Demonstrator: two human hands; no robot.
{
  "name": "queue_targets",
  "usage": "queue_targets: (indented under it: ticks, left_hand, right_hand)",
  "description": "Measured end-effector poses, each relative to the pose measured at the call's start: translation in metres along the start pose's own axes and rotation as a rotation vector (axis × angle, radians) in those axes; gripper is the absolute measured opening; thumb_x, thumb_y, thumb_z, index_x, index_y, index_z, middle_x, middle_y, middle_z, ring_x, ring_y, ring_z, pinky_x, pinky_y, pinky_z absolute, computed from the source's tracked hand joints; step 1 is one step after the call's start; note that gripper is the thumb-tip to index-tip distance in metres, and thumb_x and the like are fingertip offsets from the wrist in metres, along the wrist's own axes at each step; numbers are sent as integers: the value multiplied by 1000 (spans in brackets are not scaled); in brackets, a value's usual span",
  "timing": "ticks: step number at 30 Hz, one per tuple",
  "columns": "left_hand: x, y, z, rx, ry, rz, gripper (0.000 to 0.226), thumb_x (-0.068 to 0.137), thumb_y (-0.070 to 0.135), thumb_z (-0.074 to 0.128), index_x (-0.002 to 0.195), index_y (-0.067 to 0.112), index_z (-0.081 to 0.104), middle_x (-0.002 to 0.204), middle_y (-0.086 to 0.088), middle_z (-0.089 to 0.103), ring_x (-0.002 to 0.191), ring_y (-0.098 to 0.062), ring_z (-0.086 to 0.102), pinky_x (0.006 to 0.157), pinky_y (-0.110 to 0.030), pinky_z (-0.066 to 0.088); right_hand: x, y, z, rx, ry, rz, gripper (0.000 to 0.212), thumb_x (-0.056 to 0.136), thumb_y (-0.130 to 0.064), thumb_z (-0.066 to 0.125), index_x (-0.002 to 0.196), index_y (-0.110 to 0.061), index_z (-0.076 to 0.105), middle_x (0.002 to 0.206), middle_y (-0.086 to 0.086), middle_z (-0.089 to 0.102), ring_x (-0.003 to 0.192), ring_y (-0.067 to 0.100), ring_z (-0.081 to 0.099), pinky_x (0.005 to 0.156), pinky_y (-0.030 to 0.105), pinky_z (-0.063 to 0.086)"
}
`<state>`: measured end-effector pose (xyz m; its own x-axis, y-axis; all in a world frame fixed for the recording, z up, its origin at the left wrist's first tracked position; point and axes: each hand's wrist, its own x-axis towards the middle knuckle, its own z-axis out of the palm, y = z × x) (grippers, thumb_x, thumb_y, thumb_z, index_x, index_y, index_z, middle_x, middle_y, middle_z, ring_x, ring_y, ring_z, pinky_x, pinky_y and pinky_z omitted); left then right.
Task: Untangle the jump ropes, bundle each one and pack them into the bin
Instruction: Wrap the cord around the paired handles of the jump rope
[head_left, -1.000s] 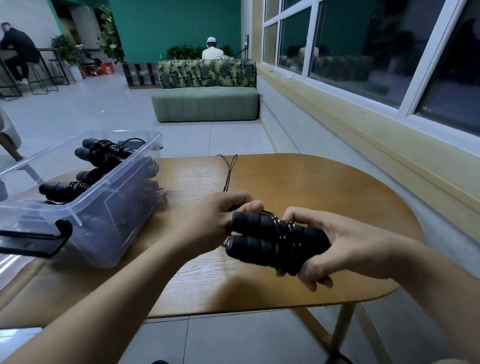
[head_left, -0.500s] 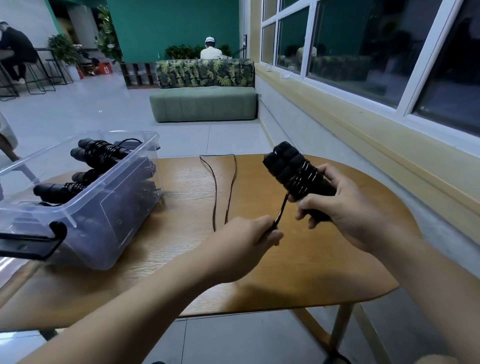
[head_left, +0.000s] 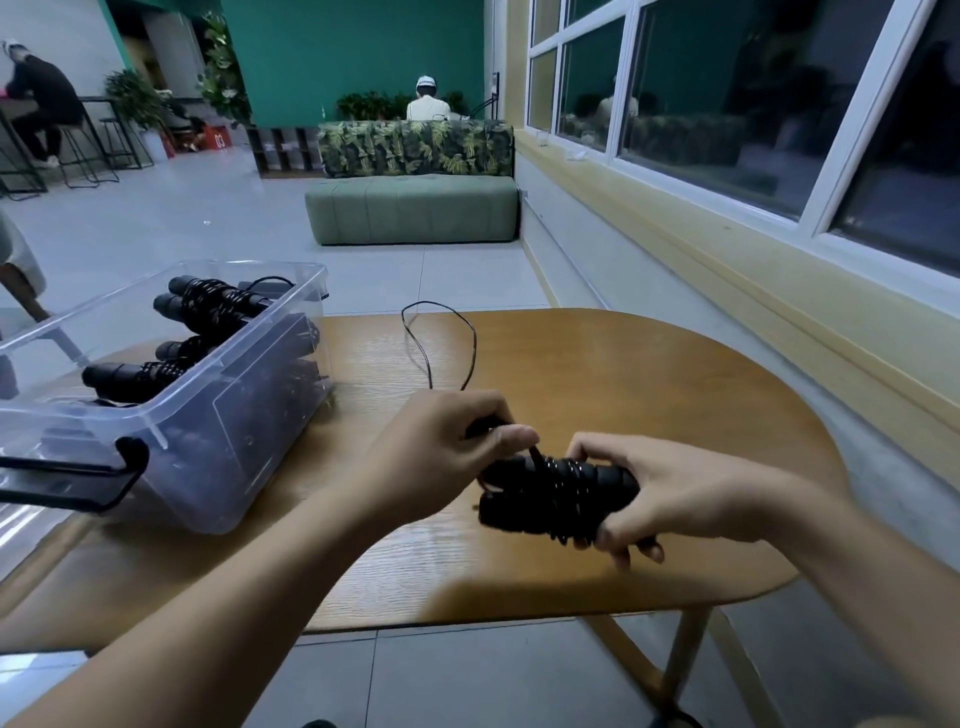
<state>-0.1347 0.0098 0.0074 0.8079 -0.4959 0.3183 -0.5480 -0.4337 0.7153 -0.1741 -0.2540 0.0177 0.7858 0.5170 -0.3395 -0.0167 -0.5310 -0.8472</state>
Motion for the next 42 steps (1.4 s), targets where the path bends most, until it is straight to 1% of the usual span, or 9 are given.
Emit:
queue_targets:
  ticks: [7,12,14,18,26,29,31,36,42]
  left_hand:
    - [-1,-4,-3,-212,-65,-34,52,93,63,64,77,13,62,68,-4,44,65,-16,39,63,-36,27]
    - [-5,1,4,-251,-97,-107,38,100,19,53,63,19,50,62,13,47,60,-4,40,64,-31,33]
    - [-4,-1,10,-155,-64,-157,51,100,6,52,53,26,51,49,17,46,48,0,39,56,-26,31]
    - [-2,0,21,-136,-69,-93,41,106,53,41,78,32,61,59,13,46,56,-7,41,59,-33,33]
    - [-4,15,40,236,-223,-104,24,112,46,44,100,28,54,77,14,56,70,0,52,59,-24,35]
    - [-5,20,36,290,-211,-84,23,112,42,46,98,27,56,77,15,57,70,3,55,57,-17,37]
    - [-5,22,30,312,-186,-43,21,111,36,51,97,25,61,70,18,53,68,13,54,58,-11,38]
    - [-4,10,18,276,-70,51,27,101,43,68,82,24,66,58,10,53,57,-7,50,50,-22,30]
    - [-5,5,6,73,-51,29,27,89,45,83,76,28,67,62,12,65,55,-2,51,54,-22,36]
  right_hand:
    - [-21,-20,0,162,-202,-141,42,91,14,73,122,-6,52,110,28,73,81,33,68,54,31,50]
    - [-21,-22,-1,344,-202,-294,43,88,14,69,123,-4,53,112,34,67,78,34,67,54,30,50]
    - [-19,-22,-1,403,-150,-341,48,86,12,66,129,-4,53,112,33,66,78,31,68,55,29,52]
    - [-16,-20,-3,506,59,-410,62,86,2,72,144,-8,53,114,29,68,78,28,67,56,28,52]
    - [4,-3,-17,339,554,-294,44,89,12,72,127,-2,55,106,27,75,80,35,70,60,39,51]
    - [8,5,-22,243,605,-219,41,86,8,77,119,-9,59,96,28,75,76,45,68,61,43,51]
    - [10,9,-23,135,610,-151,39,87,5,78,116,-13,59,87,21,77,70,36,70,60,42,53]
    - [11,17,-21,-78,438,25,38,85,0,78,111,-18,58,88,12,79,78,34,77,60,42,55]
    - [2,7,-8,-85,-19,39,41,87,-2,80,118,-20,59,99,5,78,83,23,75,64,38,55]
